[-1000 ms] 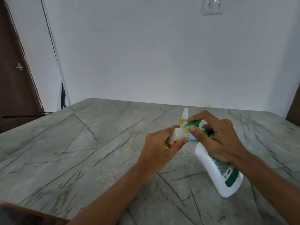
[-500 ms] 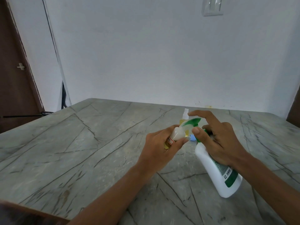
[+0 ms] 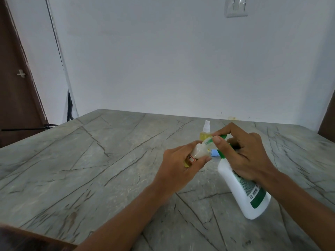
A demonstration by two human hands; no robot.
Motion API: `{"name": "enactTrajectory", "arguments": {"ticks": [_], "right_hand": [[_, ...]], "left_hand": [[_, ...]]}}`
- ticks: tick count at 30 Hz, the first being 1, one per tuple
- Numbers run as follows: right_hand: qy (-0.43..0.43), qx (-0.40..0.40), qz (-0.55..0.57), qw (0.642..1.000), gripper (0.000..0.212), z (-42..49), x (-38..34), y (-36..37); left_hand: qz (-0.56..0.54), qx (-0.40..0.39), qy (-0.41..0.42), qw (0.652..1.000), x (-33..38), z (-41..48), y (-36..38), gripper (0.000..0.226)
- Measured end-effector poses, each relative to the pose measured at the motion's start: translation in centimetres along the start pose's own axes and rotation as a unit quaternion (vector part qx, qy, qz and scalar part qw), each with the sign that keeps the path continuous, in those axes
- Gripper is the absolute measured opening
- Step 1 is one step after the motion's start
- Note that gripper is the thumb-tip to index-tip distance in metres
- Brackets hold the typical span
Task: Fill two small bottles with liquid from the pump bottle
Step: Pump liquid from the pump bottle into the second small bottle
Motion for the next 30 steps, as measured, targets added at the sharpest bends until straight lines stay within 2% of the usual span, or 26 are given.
{"name": "enactTrajectory", "arguments": {"ticks": [10,18,26,30], "right_hand": [[-0.023,-0.029,0.035,0.999,0.042,-0.35,0.31,0.33],[0.003,-0.005,0.001,1.000,0.033,-0.02,0.10,0.24],[0.000,0.003,-0.011,1.000,0.037,-0.06,-0.09,-0.06],[-0.008,-0.018,0.000,1.000,0.045,-0.17,0.06,0.19]], "left_hand": [[-0.008,0.024,-0.019,0.999,0.09,0.29,-0.51,0.043],[-0.004,0.012,-0.026,1.000,0.14,0.14,-0.40,0.044],[-0.002,-0.009,-0.009,1.000,0.14,-0.04,-0.13,0.045],[-0.003,0.006,-0.014,1.000,0.23,0.17,-0.46,0.043]]}}
Point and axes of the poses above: each hand's wrist, its own z-axis towards the middle knuckle, its own y-axis out of the palm, x = y × z, the point moved 3 cm from there along z, towards the middle knuckle, and after that the axes turned 6 degrees about z, right-handed, at the moved point
